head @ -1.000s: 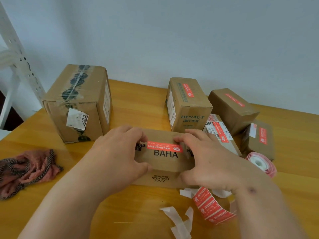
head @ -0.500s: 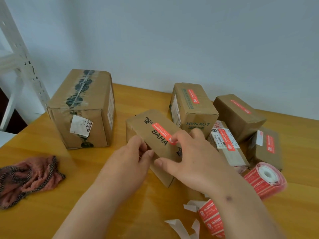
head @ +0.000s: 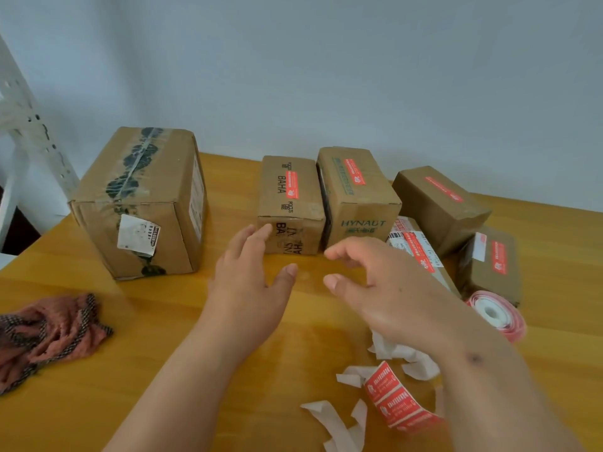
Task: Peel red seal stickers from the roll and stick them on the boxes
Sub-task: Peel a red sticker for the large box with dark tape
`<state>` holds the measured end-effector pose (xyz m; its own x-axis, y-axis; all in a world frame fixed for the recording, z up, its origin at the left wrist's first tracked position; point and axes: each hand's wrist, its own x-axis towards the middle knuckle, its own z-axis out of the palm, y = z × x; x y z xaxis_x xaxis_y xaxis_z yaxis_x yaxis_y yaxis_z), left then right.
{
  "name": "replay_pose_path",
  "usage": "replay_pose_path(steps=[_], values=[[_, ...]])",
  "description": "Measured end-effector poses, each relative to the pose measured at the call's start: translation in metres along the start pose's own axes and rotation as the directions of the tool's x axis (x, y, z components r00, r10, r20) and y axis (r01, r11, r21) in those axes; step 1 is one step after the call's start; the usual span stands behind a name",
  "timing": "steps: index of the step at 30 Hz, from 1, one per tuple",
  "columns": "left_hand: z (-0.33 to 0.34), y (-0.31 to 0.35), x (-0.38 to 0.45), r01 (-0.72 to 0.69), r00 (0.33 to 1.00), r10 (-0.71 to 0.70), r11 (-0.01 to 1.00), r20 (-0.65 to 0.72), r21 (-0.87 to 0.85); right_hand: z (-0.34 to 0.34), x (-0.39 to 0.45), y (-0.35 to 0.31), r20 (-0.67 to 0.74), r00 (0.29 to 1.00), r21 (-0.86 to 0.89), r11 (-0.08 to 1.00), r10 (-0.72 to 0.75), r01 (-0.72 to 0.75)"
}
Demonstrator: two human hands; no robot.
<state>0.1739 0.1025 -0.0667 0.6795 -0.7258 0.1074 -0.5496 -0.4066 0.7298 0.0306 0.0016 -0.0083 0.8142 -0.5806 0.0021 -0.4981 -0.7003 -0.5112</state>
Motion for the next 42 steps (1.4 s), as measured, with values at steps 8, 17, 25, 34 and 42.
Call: replay_pose_path(steps=[8,17,25,34,42], values=[[0.011,0.033,-0.039,-0.055,0.944,0.095,0.99,0.317,-0.133,-0.029,-0.046,0.018,0.231,0.95,-0.15,0.972,0.211,-0.18],[0.037,0.053,-0.07,-0.014,0.83,0.163,0.962,0.533,-0.272,-0.012,-0.078,0.034,0.295,0.936,-0.244,0.962,0.19,-0.119],[0.028,0.066,-0.073,0.043,0.897,0.141,0.915,0.419,-0.401,-0.019,-0.085,0.035,-0.048,0.992,-0.122,0.985,0.118,-0.123],[0.019,0.073,-0.076,-0.036,0.92,0.18,0.922,0.347,-0.385,-0.026,-0.086,0.025,-0.135,0.991,-0.192,0.98,0.015,-0.041],[0.015,0.076,-0.076,-0.047,0.925,0.172,0.937,0.339,-0.345,-0.03,-0.087,0.019,-0.119,0.993,-0.246,0.969,-0.014,-0.016]])
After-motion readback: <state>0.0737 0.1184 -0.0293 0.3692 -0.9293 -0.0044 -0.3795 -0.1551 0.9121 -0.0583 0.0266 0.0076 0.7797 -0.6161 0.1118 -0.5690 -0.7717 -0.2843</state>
